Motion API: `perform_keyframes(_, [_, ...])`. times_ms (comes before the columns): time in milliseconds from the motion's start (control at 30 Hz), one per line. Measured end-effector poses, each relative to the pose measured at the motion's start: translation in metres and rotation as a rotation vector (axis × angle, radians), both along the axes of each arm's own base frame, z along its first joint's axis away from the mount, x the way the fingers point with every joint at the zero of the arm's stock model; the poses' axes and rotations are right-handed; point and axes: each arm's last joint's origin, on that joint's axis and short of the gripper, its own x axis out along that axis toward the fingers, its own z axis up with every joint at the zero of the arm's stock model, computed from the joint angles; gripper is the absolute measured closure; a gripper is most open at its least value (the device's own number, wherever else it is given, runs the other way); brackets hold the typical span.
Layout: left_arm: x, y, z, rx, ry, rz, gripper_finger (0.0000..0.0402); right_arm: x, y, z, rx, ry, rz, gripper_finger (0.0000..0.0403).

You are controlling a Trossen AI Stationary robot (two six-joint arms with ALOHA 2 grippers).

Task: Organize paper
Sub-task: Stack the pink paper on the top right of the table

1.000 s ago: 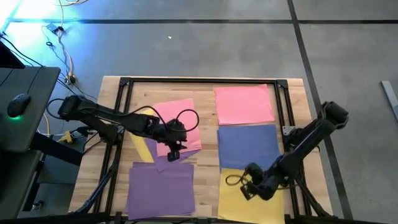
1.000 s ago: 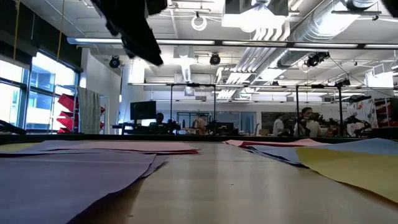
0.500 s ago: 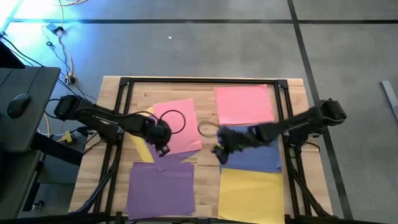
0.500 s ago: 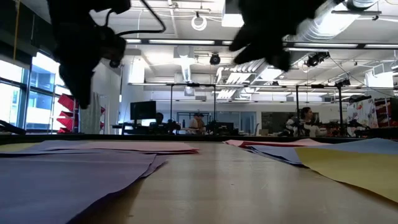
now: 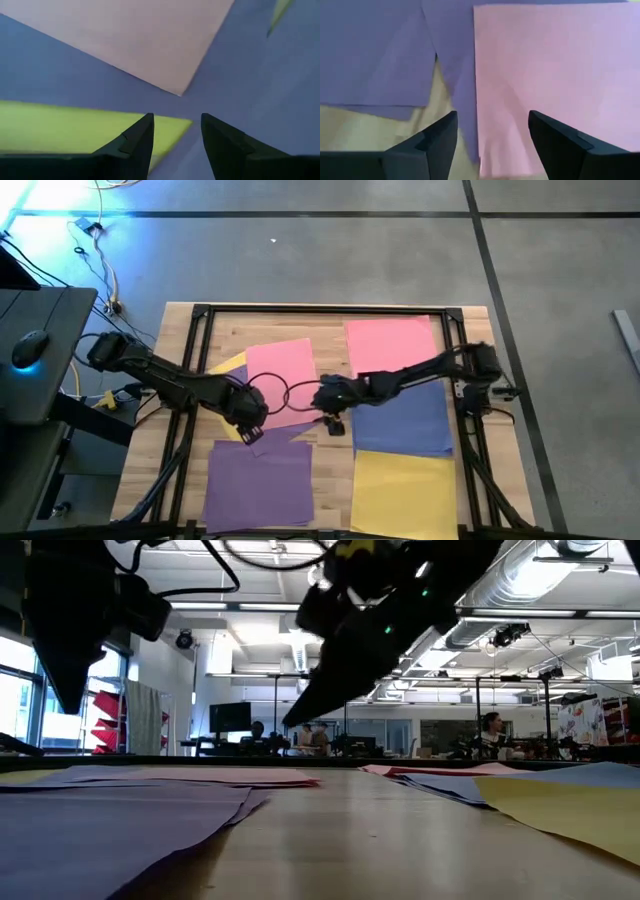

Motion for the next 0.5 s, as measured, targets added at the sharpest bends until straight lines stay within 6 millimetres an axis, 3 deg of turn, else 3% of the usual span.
perform_keyframes(233, [0.0,-0.008,0.0,-0.029,-0.021,0.052,0.0262,-0.001,-0.011,-0.034,-0.008,0.144,0.013,0.0222])
perform_keyframes(500, [0.0,-0.008,0.0,-0.031,-0.017,0.084,0.0262,-0.002,-0.01,-0.037,0.003,0.183,-0.006,0.0385])
